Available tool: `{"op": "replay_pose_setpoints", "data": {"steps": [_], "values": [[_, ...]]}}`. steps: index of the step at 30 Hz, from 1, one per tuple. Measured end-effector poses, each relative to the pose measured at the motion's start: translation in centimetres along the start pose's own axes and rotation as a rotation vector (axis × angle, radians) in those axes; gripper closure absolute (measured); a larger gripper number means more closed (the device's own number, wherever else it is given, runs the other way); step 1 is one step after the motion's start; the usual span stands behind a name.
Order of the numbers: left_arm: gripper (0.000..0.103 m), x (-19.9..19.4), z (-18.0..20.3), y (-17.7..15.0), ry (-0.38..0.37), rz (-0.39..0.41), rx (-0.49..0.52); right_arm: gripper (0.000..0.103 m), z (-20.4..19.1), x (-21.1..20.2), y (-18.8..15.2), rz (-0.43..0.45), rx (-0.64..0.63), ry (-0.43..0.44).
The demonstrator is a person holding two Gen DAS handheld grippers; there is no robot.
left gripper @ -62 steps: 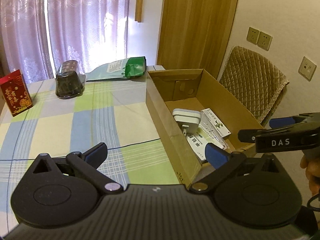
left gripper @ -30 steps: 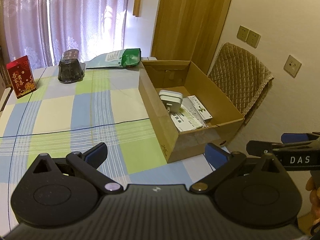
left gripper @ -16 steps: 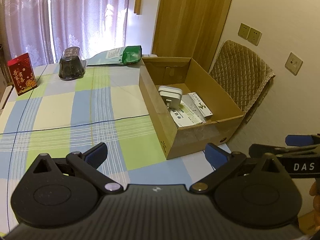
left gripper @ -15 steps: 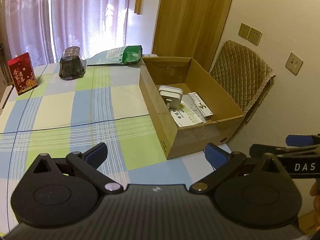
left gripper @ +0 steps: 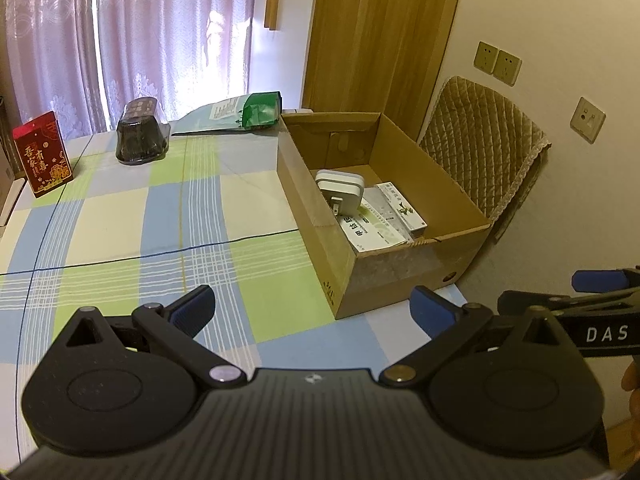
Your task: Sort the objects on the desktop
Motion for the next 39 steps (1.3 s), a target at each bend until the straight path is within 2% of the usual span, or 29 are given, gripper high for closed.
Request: {"op": "replay_pose_setpoints", "data": {"steps": [39], "values": [[0.001,0.92,-0.35,-0.78,0.014,-0.026,-0.005,0.000,-0.12,0.90,-0.80,-0.028,0.013,0.005]]}}
Point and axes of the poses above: each gripper's, at about its wrist camera, not at the fingertips, and x roughly the way its jaws point, z to its right, y to its top, the point moved 4 cm from there along x, roughly the way its jaws point, and after that the axes turned 12 degrees about -x, right-handed, at the moved point
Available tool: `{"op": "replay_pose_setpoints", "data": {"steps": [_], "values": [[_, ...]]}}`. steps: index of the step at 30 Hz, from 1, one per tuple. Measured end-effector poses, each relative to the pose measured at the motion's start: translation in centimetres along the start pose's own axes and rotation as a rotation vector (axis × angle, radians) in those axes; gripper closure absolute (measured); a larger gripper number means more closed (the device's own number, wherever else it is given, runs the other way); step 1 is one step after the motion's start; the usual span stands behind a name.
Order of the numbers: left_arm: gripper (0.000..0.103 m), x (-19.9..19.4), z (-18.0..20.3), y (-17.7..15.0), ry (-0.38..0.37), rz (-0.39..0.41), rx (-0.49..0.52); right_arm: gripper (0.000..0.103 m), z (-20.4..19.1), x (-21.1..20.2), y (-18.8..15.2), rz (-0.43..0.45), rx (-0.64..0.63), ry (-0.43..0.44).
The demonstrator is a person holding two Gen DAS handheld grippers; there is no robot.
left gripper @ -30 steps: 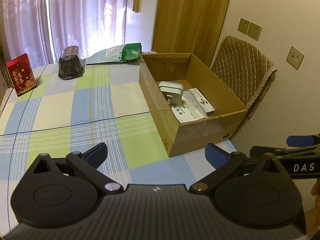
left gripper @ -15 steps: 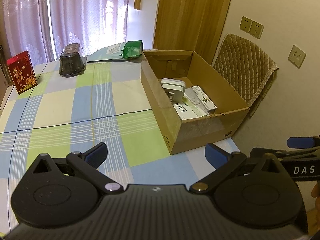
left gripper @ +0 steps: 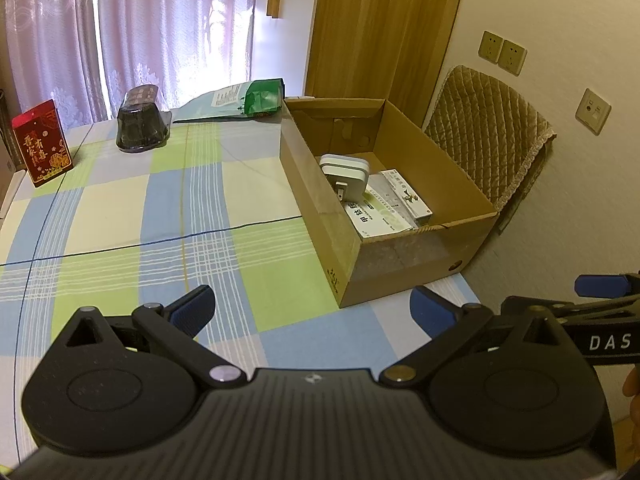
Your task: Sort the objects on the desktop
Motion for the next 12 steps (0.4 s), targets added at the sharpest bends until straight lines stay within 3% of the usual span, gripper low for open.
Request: {"op": "replay_pose_setpoints", "data": {"steps": [12], "values": [[0.001,0.01,0.11,-0.29,-0.014,0.000,0.000,0.000,-0.01,0.05,-0.31,-0.002,0.002,0.001]]}}
Point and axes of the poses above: each gripper's, at about its wrist camera, not at the fingertips, and x roughly the way its jaws point, z to its right, y to its top, the point moved 4 cm from there along x, roughly the way its jaws point, and after that the axes turned 12 degrees about -x, right-handed, at the moved point
